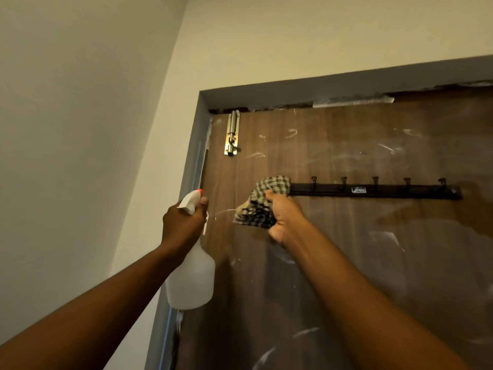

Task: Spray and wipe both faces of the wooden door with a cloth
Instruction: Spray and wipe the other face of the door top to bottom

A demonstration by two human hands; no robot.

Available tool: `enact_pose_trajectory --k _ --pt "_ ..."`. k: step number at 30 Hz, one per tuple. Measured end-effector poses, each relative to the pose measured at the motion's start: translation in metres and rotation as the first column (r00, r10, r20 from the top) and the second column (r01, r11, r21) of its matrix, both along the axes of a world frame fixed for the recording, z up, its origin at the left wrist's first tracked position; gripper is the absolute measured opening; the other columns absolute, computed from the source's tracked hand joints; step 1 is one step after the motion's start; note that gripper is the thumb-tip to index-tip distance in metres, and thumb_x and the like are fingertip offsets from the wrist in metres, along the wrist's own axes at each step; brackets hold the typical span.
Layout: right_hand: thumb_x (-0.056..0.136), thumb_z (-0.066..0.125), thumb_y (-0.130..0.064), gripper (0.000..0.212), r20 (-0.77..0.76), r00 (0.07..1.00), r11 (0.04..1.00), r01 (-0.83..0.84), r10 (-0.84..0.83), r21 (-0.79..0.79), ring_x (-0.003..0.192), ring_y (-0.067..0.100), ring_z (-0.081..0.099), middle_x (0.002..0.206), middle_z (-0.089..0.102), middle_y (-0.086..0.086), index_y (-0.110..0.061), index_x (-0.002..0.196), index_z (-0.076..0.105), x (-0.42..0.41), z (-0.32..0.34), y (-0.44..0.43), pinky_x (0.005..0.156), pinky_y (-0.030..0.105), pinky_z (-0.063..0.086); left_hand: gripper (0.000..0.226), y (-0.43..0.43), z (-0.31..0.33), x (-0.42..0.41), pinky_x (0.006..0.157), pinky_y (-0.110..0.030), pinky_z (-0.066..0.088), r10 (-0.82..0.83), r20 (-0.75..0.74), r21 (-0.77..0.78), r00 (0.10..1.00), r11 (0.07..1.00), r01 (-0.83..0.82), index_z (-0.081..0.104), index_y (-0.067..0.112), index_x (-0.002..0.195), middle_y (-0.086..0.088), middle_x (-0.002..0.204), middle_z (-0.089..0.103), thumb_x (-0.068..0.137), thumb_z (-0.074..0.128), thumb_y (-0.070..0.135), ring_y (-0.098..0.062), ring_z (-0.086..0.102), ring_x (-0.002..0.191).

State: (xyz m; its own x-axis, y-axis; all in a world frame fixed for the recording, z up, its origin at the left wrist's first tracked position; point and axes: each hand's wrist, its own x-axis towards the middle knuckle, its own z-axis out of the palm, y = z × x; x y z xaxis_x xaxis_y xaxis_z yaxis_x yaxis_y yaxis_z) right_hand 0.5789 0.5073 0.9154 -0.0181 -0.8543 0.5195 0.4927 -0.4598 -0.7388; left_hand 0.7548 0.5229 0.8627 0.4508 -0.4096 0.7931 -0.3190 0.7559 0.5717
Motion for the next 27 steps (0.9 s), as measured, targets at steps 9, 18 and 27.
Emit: enact_pose_trajectory --k 9,18,27 --pt "0.096 0.064 -0.021 0.038 0.068 0.901 0.874 0.431 -0.428 -0.223 0.097 0.029 0.070 0.120 0.069 0.012 -0.012 0.132 0.059 -0.028 0.098 -0.025 0.081 0.048 0.060 0.050 -0.025 0.094 0.027 0.080 -0.031 0.054 0.049 0.105 -0.185 0.993 0.982 -0.029 0.055 0.009 0.123 -0.009 0.109 0.064 0.086 0.060 0.042 -0.019 0.061 0.088" --pt "0.103 0.044 -0.007 0.048 0.277 -0.072 -0.272 0.533 -0.958 -0.801 0.117 0.034 0.054 0.136 0.053 0.019 -0.013 0.151 0.039 0.060 0.112 -0.039 0.085 0.040 0.053 0.054 -0.058 0.149 0.049 0.076 -0.030 0.052 -0.022 0.075 -0.086 0.997 0.996 0.028 0.054 0.008 0.118 -0.006 0.101 0.063 0.079 0.068 0.043 -0.022 0.063 0.087" --pt "0.108 0.026 -0.040 0.067 -0.049 -0.372 -0.003 0.136 -0.927 -0.991 0.156 0.027 -0.004 0.168 -0.002 0.014 -0.006 0.160 0.003 0.140 0.102 -0.145 0.126 0.037 -0.003 0.050 -0.080 0.155 0.073 0.082 -0.036 0.055 -0.236 0.032 -0.033 0.971 0.971 0.237 0.054 0.010 0.116 -0.008 0.103 0.063 0.083 0.061 0.047 -0.024 0.063 0.091"
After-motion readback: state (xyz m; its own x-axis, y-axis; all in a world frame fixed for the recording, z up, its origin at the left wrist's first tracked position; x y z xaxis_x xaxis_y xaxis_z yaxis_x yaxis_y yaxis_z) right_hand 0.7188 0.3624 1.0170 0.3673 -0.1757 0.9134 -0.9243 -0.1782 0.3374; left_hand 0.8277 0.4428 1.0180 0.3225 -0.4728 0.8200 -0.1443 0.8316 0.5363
